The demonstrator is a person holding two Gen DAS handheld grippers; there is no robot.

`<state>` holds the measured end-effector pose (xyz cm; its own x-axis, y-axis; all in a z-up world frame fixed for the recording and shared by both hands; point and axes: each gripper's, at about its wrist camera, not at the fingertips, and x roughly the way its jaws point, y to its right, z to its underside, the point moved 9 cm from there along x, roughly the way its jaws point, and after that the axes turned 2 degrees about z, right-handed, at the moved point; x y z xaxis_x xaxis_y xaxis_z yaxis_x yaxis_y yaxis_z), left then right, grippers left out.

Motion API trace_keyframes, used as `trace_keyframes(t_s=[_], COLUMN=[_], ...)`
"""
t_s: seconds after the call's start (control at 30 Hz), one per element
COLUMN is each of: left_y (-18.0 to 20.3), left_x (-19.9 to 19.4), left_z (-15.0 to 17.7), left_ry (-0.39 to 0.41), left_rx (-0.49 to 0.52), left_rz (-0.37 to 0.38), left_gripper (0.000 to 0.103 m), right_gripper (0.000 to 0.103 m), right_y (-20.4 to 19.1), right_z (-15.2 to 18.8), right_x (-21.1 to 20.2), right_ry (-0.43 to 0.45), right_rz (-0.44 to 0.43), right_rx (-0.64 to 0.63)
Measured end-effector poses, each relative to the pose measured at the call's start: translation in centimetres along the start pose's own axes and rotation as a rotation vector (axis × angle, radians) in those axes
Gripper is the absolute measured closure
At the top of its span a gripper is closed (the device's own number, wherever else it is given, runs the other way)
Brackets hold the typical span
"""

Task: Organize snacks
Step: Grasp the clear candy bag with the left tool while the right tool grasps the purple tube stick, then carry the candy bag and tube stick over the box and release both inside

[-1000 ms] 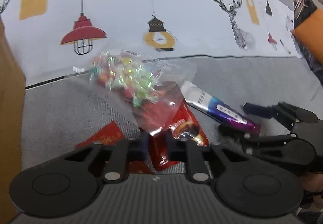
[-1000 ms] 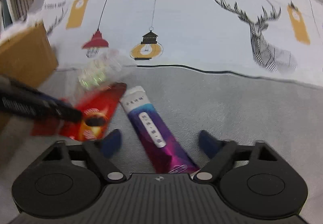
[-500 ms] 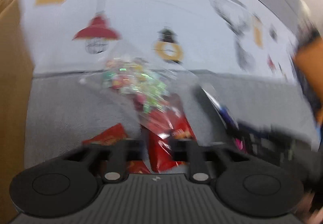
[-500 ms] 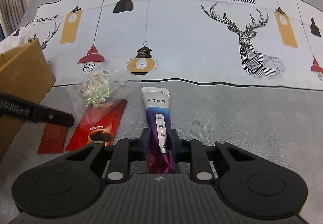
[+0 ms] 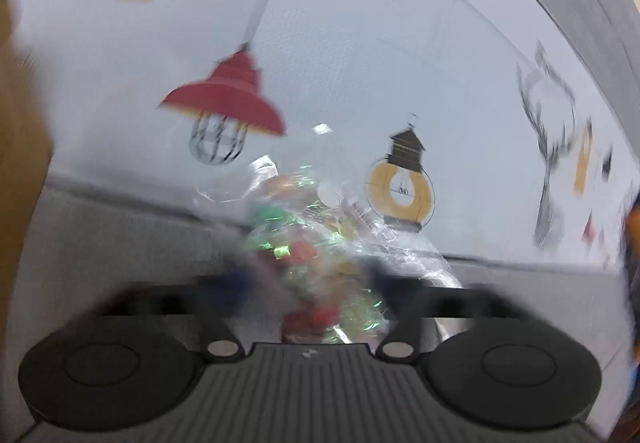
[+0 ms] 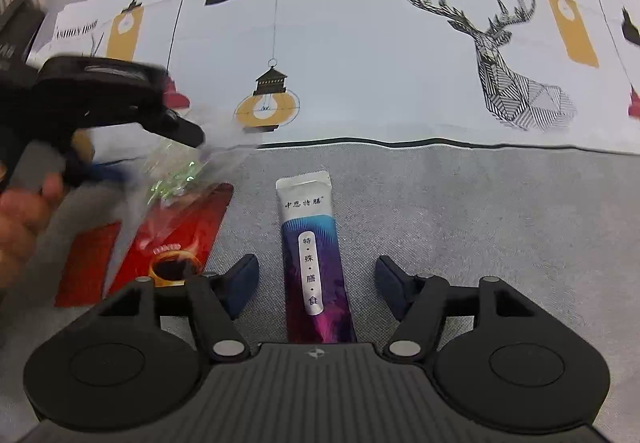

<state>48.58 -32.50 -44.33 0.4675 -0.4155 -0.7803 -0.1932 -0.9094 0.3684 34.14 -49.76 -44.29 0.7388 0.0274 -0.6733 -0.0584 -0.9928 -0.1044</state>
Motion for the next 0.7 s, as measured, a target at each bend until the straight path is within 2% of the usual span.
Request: trace_keyframes(t_s=[0.03, 0.07, 0.1, 0.13, 0.23, 0.33, 0.43, 0.57, 0.7], left_y=[-0.2, -0.7, -0.8, -0.9, -1.0, 0.1, 1.6, 1.4, 0.2], left_x=[0.1, 0.1, 0.0, -0.2, -1.1, -3.4, -7.4, -11.6, -14.8], left_z=[-0.1, -0.1, 0.0, 0.0, 0.3, -0.1, -0.5, 0.4, 2.2], left_ry=[-0.013, -0.029, -0.035, -0.034, -0.05, -0.041, -0.01, -0.013, -0.015], left_rx=[-0.026, -0.062, -0.066, -0.055, -0.067, -0.029, 0.029, 0.041, 0.051], left_rz=[0.039, 0.07, 0.08, 0.082, 0.09, 0.107, 0.146, 0.163, 0.139], left_gripper=[0.077, 0.081, 0.081, 0.082, 0.086, 0.092, 0.097, 0.097, 0.098], right_gripper=[0.038, 0.04, 0.053, 0.072, 0.085, 0.089, 0.089, 0.089, 0.089], right_y=[-0.3, -0.6, -0.6, -0.4, 0.7, 1.3, 1.4, 0.0, -2.7], right_z=[0.1, 0.2, 0.1, -0.1, -0.4, -0.8, -1.9, -3.5, -3.2], right_x=[0.1, 0.2, 0.1, 0.1, -0.2, -0.8, -2.0, -4.4, -6.8], right_ry=[-0.006, -0.007, -0.007, -0.005, -0.008, 0.004, 0.046, 0.106, 0.118], right_rz=[0.018, 0.038, 0.045, 0.052, 0.063, 0.061, 0.048, 0.006, -0.011], right_rx=[-0.031, -0.063, -0.068, -0.051, 0.015, 0.079, 0.133, 0.165, 0.179])
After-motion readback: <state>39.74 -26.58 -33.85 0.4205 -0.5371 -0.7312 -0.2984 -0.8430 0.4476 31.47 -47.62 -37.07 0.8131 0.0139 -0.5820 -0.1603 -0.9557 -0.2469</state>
